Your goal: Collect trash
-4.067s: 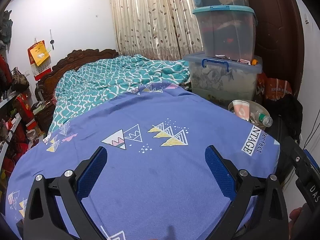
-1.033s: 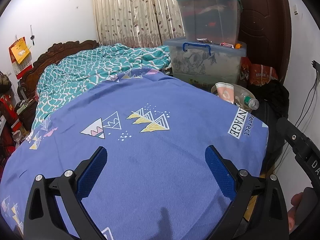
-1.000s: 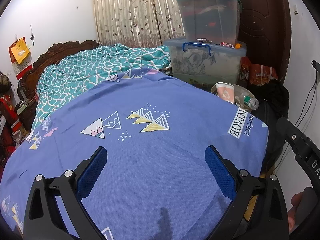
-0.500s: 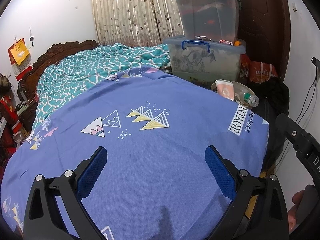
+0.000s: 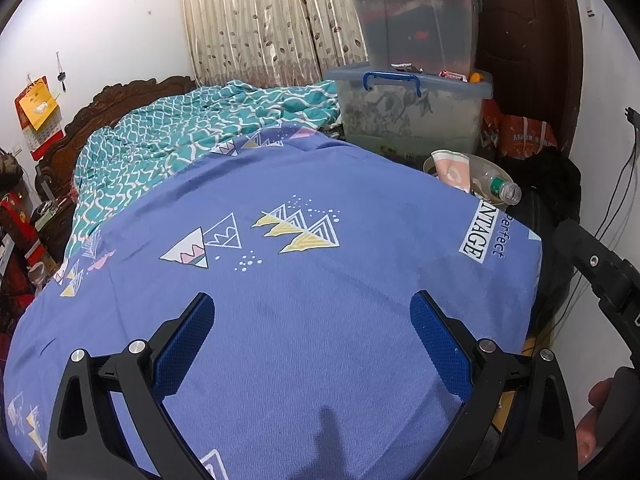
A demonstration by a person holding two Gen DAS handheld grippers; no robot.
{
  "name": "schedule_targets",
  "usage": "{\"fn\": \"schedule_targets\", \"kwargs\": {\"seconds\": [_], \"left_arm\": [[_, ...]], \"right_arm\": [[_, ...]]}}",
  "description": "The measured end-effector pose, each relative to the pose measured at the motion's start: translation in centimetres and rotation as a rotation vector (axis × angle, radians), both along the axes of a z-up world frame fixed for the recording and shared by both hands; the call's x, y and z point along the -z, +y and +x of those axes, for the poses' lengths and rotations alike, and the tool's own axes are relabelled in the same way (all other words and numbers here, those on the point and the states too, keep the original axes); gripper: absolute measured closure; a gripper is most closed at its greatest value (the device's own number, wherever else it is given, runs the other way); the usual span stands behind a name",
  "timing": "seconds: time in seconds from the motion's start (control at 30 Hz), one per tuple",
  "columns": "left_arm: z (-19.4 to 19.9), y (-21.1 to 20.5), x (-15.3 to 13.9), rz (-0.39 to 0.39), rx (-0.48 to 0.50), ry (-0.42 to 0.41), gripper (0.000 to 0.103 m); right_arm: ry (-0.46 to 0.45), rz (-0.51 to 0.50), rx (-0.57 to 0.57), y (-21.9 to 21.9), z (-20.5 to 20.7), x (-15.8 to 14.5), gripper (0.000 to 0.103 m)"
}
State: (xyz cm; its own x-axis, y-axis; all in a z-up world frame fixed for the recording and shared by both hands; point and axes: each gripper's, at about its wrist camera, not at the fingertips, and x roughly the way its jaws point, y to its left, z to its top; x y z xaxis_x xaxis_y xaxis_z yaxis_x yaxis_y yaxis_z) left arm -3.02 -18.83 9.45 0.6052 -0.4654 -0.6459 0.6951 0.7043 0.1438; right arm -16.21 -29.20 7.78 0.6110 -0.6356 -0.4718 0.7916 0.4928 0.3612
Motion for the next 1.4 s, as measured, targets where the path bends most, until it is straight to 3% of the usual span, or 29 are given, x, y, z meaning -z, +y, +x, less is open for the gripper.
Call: {"fn": "schedule_targets", "kwargs": {"seconds": [1.4], "left_arm": [[0.4, -0.1, 1.7, 0.038, 0.024, 0.044, 0.009]], "right_arm": [[0.009, 0.023, -0.014, -0.4, 0.4, 0.7, 0.003]]}}
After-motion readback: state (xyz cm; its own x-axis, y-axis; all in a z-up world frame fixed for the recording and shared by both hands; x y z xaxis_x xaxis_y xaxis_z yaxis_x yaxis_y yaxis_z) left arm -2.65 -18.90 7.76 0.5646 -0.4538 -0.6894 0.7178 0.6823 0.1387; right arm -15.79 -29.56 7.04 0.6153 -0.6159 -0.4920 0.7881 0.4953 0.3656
